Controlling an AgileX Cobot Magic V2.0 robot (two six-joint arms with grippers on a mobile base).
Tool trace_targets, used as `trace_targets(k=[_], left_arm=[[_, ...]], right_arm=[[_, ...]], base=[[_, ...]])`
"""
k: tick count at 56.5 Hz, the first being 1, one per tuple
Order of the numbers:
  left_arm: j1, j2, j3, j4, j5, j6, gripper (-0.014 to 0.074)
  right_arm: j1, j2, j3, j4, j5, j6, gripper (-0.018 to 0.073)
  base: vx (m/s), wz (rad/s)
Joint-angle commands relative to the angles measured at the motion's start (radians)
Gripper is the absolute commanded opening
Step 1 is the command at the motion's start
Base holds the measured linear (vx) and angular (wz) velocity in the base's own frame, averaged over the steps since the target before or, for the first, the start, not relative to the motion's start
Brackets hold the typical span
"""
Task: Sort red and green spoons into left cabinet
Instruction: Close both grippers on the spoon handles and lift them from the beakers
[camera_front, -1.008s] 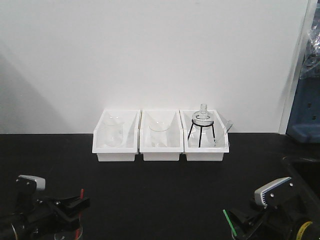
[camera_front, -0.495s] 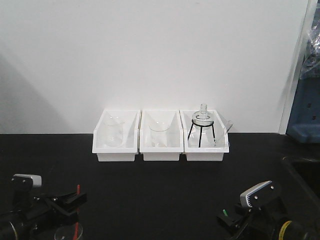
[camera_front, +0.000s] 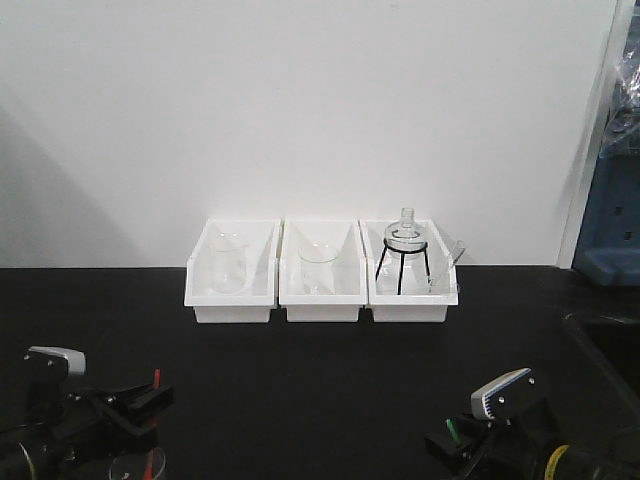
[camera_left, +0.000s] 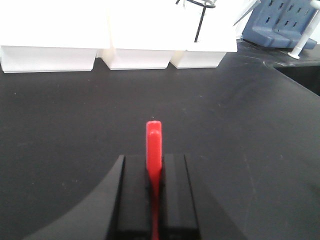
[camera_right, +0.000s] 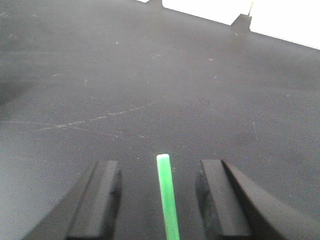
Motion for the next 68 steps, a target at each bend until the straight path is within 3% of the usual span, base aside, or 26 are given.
trace_targets(k=[1, 10, 22, 28, 45, 54, 68], left_arm=[[-0.005, -0.043, -0.025, -0.039, -0.069, 0.005, 0.0031], [-0.005, -0.043, -0.025, -0.056, -0.071, 0.005, 0.0031], [-0.005, -0.045, -0.025, -0.148, -0.111, 0.005, 0.0031], [-0.005, -0.045, -0.025, -0.18, -0.126, 0.005, 0.0031], [-0.005, -0.083, -0.025, -0.177, -0.172, 0.005, 0.0031], [-0.001, -0.176, -0.025, -0.167, -0.108, 0.006, 0.0031], [-0.001, -0.398, -0.025, -0.132, -0.017, 0.003, 0.0031]], right_arm=[[-0.001, -0.041, -0.026, 0.011, -0.073, -0.001, 0.0322], [-0.001, -0.041, -0.026, 0.011, -0.076, -0.001, 0.0168], [-0.002, -0.041, -0.026, 0.011, -0.076, -0.001, -0.0013], [-0.005, -0.048, -0.026, 0.014, -0.074, -0.001, -0.0012], [-0.005, -0.169, -0.026, 0.014, -0.029, -0.001, -0.0009], [-0.005, -0.26, -0.026, 0.014, 0.019, 0.014, -0.0009], [-0.005, -0.441, -0.017, 0.013, 0.015, 0.141, -0.0007]], base=[[0.0, 0.0], [0.0, 0.0], [0.0, 0.0], [0.0, 0.0], [0.0, 0.0], [0.0, 0.0], [0.0, 0.0]])
